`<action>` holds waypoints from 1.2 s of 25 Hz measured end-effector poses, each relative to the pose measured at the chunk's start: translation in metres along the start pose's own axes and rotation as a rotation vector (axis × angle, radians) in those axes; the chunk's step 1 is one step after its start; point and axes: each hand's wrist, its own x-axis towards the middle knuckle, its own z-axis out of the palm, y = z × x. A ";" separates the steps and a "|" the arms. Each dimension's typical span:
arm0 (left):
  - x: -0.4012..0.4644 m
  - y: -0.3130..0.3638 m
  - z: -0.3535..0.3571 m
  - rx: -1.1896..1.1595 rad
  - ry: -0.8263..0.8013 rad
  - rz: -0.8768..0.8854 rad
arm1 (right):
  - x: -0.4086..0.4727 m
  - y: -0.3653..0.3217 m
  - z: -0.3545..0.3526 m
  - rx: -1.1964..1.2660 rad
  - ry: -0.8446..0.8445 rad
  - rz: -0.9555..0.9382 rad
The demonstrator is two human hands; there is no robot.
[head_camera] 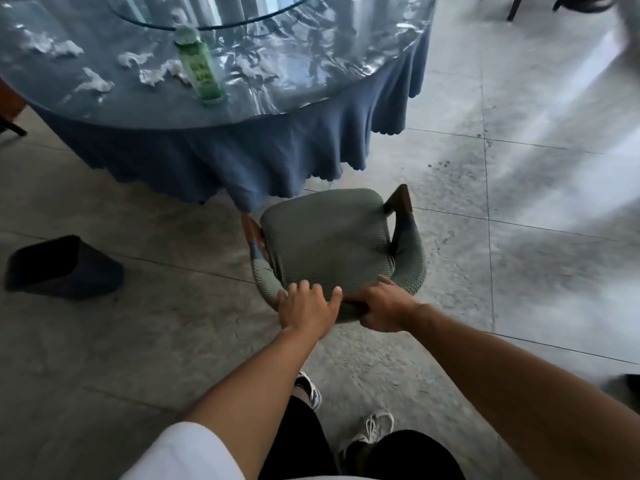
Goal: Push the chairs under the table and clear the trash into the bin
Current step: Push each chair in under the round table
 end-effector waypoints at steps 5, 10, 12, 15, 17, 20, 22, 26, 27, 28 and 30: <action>0.024 0.016 0.014 -0.157 0.073 -0.038 | 0.015 0.017 0.000 0.245 0.343 0.198; 0.036 0.011 0.030 -0.269 0.224 0.003 | 0.034 0.025 0.014 0.193 0.480 0.215; 0.044 0.009 0.028 -0.287 0.260 0.010 | 0.040 0.031 0.012 0.157 0.500 0.153; 0.065 0.003 0.019 -0.281 0.306 -0.013 | 0.062 0.034 0.000 0.166 0.523 0.125; 0.088 -0.002 0.008 -0.280 0.322 -0.042 | 0.083 0.036 -0.012 0.170 0.543 0.114; 0.127 -0.002 -0.009 -0.287 0.344 -0.077 | 0.119 0.050 -0.038 0.151 0.580 0.091; 0.150 0.000 -0.018 -0.296 0.372 -0.073 | 0.140 0.060 -0.055 0.128 0.610 0.077; 0.202 -0.005 -0.037 -0.288 0.416 -0.074 | 0.188 0.075 -0.089 0.112 0.634 0.035; 0.215 -0.006 -0.042 -0.285 0.427 -0.077 | 0.200 0.078 -0.098 0.112 0.637 0.031; 0.229 -0.007 -0.048 -0.281 0.440 -0.077 | 0.213 0.082 -0.108 0.110 0.641 0.028; 0.258 -0.007 -0.058 -0.276 0.470 -0.072 | 0.239 0.090 -0.128 0.098 0.653 0.028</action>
